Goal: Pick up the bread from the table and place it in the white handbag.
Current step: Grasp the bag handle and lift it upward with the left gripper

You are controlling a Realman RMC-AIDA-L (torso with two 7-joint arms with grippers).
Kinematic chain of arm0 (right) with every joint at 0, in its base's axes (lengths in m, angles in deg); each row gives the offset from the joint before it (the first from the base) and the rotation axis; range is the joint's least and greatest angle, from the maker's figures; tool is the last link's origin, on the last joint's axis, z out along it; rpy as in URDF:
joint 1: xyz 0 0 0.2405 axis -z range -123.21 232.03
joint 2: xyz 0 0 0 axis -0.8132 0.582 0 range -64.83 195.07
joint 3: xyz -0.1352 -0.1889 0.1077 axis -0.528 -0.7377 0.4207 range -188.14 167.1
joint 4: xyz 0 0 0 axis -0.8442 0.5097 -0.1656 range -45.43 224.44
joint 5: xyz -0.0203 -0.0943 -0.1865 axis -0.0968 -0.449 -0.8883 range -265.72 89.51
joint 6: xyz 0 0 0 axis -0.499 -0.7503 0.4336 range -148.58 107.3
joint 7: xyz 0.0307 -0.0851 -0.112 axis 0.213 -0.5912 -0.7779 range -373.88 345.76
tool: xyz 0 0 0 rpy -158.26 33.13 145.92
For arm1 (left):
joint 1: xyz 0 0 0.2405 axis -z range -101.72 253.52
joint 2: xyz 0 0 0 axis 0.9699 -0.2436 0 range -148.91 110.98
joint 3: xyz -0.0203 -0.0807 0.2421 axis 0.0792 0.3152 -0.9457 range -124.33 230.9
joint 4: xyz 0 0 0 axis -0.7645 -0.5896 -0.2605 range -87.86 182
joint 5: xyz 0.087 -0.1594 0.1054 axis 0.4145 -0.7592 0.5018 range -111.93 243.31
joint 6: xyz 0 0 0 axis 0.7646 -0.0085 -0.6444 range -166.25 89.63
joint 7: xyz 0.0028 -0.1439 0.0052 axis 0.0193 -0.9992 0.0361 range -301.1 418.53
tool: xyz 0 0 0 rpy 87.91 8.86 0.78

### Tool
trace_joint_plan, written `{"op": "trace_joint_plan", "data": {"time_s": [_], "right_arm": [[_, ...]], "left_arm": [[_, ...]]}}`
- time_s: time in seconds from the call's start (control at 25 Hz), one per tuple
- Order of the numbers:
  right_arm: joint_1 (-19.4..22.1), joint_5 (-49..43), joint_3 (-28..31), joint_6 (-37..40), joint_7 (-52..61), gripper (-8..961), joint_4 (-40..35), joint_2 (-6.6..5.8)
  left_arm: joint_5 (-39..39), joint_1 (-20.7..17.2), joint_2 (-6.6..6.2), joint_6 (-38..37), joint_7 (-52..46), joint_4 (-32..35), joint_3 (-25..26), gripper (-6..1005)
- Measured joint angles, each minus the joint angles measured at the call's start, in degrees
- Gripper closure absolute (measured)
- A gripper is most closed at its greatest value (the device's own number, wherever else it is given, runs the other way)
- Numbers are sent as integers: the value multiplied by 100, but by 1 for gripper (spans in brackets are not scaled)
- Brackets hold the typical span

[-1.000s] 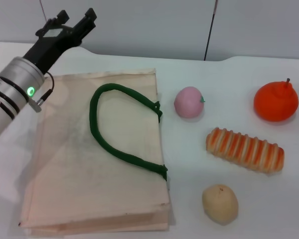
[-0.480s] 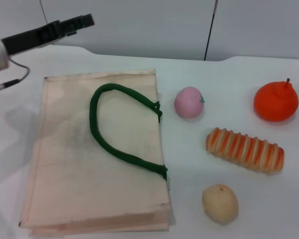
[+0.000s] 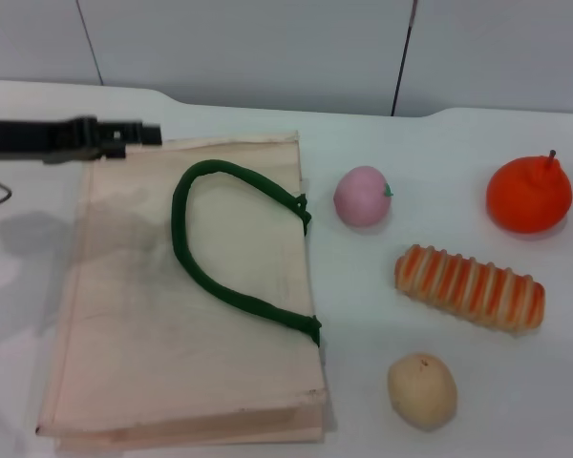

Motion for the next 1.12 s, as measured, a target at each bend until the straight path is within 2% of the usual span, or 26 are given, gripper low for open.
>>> {"op": "trace_joint_plan", "data": {"time_s": [0.24, 0.36, 0.56, 0.72, 1.12], "right_arm": [[-3, 0, 0, 30, 0, 72, 1, -2], [-37, 0, 0, 96, -1, 72, 10, -3], [-57, 1, 0, 147, -3, 72, 38, 2], [-59, 1, 0, 150, -4, 72, 49, 4], [-65, 1, 0, 153, -31, 72, 51, -1]], "left_arm": [[847, 280, 101, 636, -66, 56, -1, 109], [962, 414, 132, 828, -78, 121, 0, 109], [1237, 562, 142, 1244, -73, 591, 0, 109], [1333, 587, 143, 1486, -95, 878, 4, 109], [1206, 577, 237, 1720, -120, 1057, 18, 109]]}}
